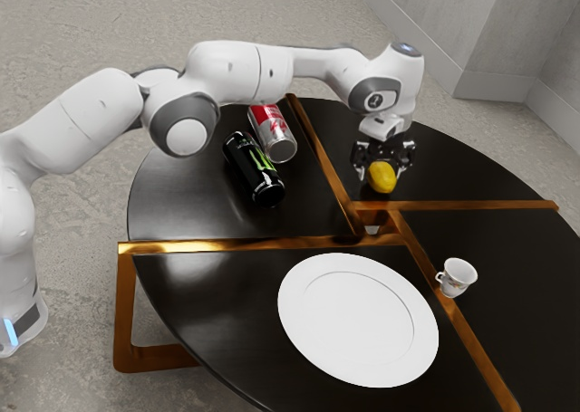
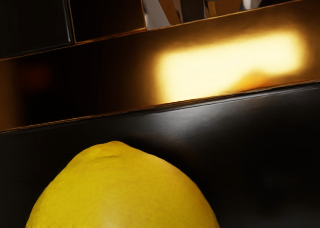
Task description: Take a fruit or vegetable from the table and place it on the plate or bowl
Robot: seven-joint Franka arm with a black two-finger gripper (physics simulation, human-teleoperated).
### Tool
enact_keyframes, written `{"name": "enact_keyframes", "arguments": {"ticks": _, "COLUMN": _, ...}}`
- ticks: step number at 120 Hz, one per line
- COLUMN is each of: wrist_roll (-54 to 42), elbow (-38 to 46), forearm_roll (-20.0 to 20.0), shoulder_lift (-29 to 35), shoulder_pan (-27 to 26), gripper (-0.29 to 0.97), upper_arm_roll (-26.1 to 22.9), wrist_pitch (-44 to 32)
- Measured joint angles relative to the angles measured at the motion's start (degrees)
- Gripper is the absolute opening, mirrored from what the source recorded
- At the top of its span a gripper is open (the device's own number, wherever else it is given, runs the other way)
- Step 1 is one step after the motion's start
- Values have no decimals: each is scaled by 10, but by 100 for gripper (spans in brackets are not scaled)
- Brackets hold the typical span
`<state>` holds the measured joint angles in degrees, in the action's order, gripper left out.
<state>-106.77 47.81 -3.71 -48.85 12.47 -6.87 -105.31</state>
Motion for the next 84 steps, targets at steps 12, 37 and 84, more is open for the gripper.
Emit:
{"name": "enact_keyframes", "arguments": {"ticks": 12, "wrist_roll": -2, "elbow": -1, "forearm_roll": 0, "shoulder_lift": -3, "shoulder_pan": -4, "gripper": 46, "upper_arm_roll": 0, "wrist_pitch": -2}}
{"name": "enact_keyframes", "arguments": {"ticks": 37, "wrist_roll": -3, "elbow": 0, "forearm_roll": 0, "shoulder_lift": -3, "shoulder_pan": -6, "gripper": 36, "upper_arm_roll": -9, "wrist_pitch": -3}}
{"name": "enact_keyframes", "arguments": {"ticks": 84, "wrist_roll": 50, "elbow": 330, "forearm_roll": -2, "shoulder_lift": 338, "shoulder_pan": -10, "gripper": 35, "upper_arm_roll": -61, "wrist_pitch": 29}}
